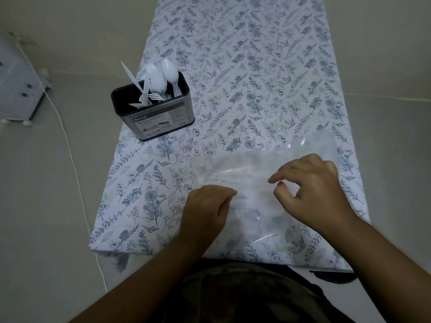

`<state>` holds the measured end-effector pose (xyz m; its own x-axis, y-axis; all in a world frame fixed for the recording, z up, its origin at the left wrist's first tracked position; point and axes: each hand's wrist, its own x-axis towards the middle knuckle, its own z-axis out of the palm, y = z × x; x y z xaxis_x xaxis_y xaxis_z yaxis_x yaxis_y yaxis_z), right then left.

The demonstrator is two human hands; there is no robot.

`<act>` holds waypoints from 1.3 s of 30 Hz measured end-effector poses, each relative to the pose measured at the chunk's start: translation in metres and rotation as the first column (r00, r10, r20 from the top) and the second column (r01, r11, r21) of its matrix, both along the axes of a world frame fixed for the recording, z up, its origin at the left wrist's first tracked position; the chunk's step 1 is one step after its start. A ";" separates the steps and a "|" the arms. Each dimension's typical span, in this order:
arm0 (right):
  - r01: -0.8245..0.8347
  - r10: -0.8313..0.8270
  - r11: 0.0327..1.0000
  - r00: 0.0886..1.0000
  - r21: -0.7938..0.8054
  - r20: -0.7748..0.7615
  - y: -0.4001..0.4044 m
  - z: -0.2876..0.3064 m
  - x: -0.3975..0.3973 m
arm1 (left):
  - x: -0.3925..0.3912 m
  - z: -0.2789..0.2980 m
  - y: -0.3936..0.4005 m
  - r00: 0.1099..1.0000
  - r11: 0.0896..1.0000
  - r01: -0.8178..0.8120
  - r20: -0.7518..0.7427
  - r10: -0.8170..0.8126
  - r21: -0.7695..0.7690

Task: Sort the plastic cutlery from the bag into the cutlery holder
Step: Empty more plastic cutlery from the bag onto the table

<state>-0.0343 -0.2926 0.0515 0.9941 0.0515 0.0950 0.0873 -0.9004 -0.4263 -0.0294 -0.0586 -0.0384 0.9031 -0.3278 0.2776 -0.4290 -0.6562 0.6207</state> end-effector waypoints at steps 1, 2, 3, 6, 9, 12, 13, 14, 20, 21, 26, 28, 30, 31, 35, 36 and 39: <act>-0.008 0.007 1.000 0.999 -0.007 -0.038 0.000 -0.001 0.002 | 0.002 -0.001 -0.001 1.000 1.000 -0.016 -0.017 0.016 0.022; -0.024 0.021 0.999 0.996 -0.025 -0.088 0.001 -0.003 0.005 | 0.003 -0.003 0.000 0.999 0.998 -0.042 -0.033 0.043 0.042; -0.041 0.034 0.998 0.988 -0.046 -0.148 0.002 -0.007 0.007 | 0.004 -0.005 0.002 0.996 0.995 -0.068 -0.050 0.071 0.067; -0.104 0.046 0.984 0.936 -0.148 -0.349 0.001 -0.024 0.006 | 0.006 -0.009 0.015 0.984 0.987 -0.115 -0.120 0.129 0.117; -0.098 0.019 0.980 0.914 -0.173 -0.405 -0.001 -0.046 -0.001 | 0.004 -0.009 0.024 0.960 0.990 -0.109 -0.250 0.129 0.095; 0.009 -0.051 0.986 0.966 -0.164 -0.254 -0.003 -0.061 -0.004 | 0.001 -0.009 0.021 0.951 0.996 -0.061 -0.298 0.079 0.068; 0.054 -0.093 0.982 0.972 -0.181 -0.214 -0.002 -0.062 -0.004 | 0.000 -0.008 0.020 0.953 0.997 -0.054 -0.294 0.069 0.061; 0.099 -0.135 0.976 0.974 -0.194 -0.183 0.000 -0.061 -0.004 | 0.000 -0.007 0.019 0.957 0.997 -0.052 -0.283 0.065 0.052; 0.118 -0.117 0.981 0.993 -0.155 0.017 0.000 -0.048 0.002 | 0.009 0.002 0.018 0.981 0.996 -0.050 -0.184 0.063 0.073; 0.115 -0.108 0.982 0.993 -0.148 0.052 0.002 -0.042 0.005 | 0.010 0.004 0.018 0.978 0.996 -0.057 -0.196 0.071 0.074; 0.072 -0.058 0.993 0.987 -0.088 0.149 0.020 -0.002 0.008 | 0.007 0.007 0.019 0.972 0.996 -0.067 -0.222 0.077 0.054; 0.025 -0.010 0.995 0.988 -0.097 0.151 0.025 0.006 0.006 | 0.004 0.005 0.021 0.974 0.996 -0.080 -0.208 0.088 0.043; -0.002 0.017 0.995 0.989 -0.099 0.148 0.026 0.007 0.003 | 0.002 0.002 0.024 0.971 0.995 -0.096 -0.218 0.100 0.029; -0.012 0.028 0.995 0.986 -0.099 0.165 0.025 0.008 0.002 | 0.001 0.001 0.026 0.970 0.995 -0.096 -0.221 0.098 0.021; -0.034 0.060 0.993 0.969 -0.113 0.239 0.025 0.015 -0.003 | -0.003 0.000 0.025 0.975 0.997 -0.078 -0.211 0.076 -0.004; -0.038 0.066 0.993 0.966 -0.116 0.250 0.027 0.018 -0.004 | -0.005 0.001 0.025 0.976 0.997 -0.072 -0.206 0.068 -0.010; -0.040 0.072 0.991 0.962 -0.124 0.263 0.030 0.021 -0.005 | -0.008 0.000 0.022 0.980 0.998 -0.054 -0.192 0.049 -0.024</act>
